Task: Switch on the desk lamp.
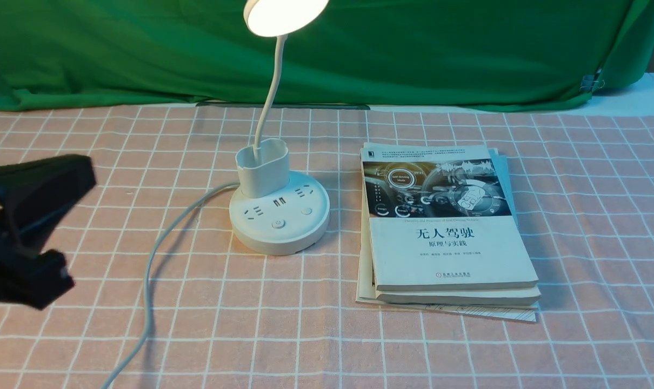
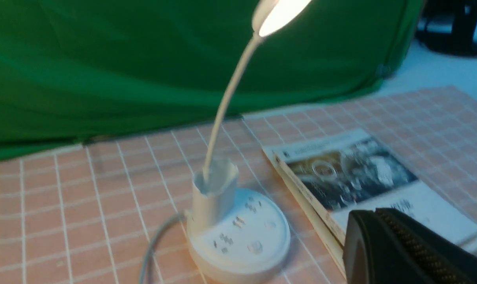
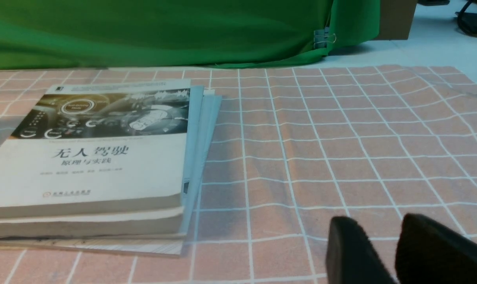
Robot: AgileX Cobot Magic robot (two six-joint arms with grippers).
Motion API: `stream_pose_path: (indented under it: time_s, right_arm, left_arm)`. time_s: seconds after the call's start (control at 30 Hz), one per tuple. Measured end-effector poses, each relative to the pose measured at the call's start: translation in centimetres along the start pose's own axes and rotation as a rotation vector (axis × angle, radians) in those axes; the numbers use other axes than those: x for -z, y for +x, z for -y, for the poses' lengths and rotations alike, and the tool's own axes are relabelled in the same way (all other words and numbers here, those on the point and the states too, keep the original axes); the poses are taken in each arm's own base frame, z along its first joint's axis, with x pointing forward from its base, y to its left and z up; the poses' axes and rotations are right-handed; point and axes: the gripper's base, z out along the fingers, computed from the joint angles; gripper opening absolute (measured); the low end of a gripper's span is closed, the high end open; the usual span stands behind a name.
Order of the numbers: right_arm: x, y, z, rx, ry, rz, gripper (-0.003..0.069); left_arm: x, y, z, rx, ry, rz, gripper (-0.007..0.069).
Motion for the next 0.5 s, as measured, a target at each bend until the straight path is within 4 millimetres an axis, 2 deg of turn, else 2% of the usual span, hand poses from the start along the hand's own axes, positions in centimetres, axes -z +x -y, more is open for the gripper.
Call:
stream_pose_path:
  time_s: [0.03,0.07,0.17,0.27,0.5]
  right_arm:
    - [0.0,0.0,0.0,0.000,0.000,0.000,0.0241]
    - [0.0,0.0,0.0,0.000,0.000,0.000,0.0241]
    - [0.0,0.0,0.0,0.000,0.000,0.000,0.0241]
    - [0.0,0.0,0.0,0.000,0.000,0.000,0.0241]
    - [0.0,0.0,0.0,0.000,0.000,0.000,0.0241]
  left_arm:
    - [0.6,0.9,-0.4,0.000,-0.025,0.080,0.0021]
    - [0.5,1.4,-0.5,0.000,-0.030,0.073,0.0021]
    - [2.0,4.5,-1.7,0.000,-0.124,0.213,0.0021]
    - [3.0,7.5,-2.5,0.001,-0.214,0.215,0.0021]
    - [5.0,11.1,-3.4,0.030,-0.373,0.261,0.0021]
